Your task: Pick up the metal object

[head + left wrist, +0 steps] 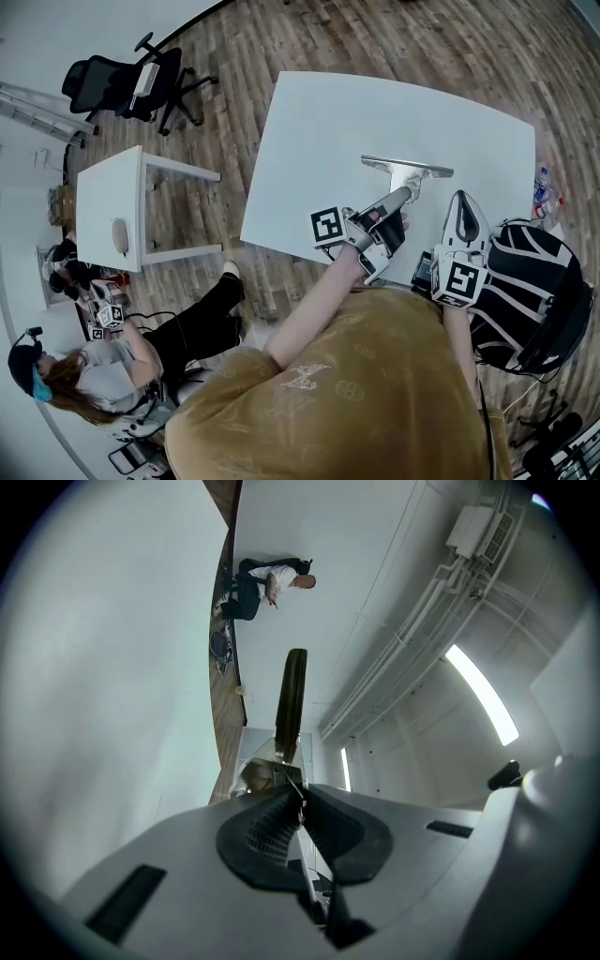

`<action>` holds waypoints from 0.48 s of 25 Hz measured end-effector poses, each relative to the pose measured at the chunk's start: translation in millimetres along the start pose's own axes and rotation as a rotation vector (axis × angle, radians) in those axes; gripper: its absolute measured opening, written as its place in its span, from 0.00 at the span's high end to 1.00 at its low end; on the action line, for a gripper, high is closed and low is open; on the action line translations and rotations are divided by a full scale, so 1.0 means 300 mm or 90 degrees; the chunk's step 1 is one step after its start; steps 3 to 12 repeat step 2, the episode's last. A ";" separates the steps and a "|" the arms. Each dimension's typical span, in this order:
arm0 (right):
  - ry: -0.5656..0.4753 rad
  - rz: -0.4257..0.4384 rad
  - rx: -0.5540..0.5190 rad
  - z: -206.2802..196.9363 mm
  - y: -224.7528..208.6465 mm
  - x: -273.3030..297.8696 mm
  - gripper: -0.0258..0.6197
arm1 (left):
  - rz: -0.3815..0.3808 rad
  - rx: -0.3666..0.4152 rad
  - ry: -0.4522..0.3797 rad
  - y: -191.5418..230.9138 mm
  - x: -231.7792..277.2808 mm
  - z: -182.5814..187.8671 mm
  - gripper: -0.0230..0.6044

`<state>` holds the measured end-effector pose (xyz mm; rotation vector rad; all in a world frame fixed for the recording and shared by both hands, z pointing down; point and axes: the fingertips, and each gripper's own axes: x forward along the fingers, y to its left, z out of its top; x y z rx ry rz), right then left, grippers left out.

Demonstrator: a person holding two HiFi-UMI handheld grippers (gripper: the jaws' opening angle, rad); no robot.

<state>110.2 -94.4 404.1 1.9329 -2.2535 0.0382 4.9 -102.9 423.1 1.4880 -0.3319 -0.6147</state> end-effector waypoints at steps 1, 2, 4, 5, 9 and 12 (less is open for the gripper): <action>0.000 0.000 0.000 0.000 0.000 0.001 0.95 | 0.000 0.000 -0.001 0.000 0.000 0.001 0.93; 0.000 0.000 0.000 0.001 0.000 0.001 0.95 | 0.000 0.001 -0.001 -0.001 0.000 0.003 0.93; 0.000 0.000 0.000 0.001 0.000 0.001 0.95 | 0.000 0.001 -0.001 -0.001 0.000 0.003 0.93; 0.000 0.000 0.000 0.001 0.000 0.001 0.95 | 0.000 0.001 -0.001 -0.001 0.000 0.003 0.93; 0.000 0.000 0.000 0.001 0.000 0.001 0.95 | 0.000 0.001 -0.001 -0.001 0.000 0.003 0.93; 0.000 0.000 0.000 0.001 0.000 0.001 0.95 | 0.000 0.001 -0.001 -0.001 0.000 0.003 0.93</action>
